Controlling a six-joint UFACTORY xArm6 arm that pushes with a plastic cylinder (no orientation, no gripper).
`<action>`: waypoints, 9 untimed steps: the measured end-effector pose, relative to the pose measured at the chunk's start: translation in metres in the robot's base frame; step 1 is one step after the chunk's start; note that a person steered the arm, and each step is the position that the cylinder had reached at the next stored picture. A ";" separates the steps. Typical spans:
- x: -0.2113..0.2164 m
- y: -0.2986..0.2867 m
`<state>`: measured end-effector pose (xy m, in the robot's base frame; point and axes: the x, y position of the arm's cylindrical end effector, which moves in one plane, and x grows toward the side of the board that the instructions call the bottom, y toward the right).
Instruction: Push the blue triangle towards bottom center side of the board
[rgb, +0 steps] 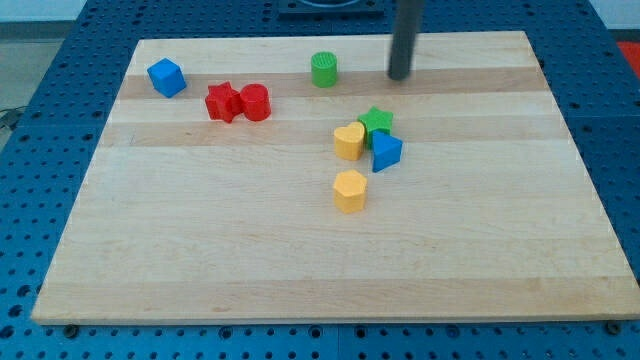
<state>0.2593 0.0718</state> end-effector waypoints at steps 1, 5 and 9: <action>0.000 -0.003; 0.073 -0.003; 0.149 -0.011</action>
<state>0.4082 0.0606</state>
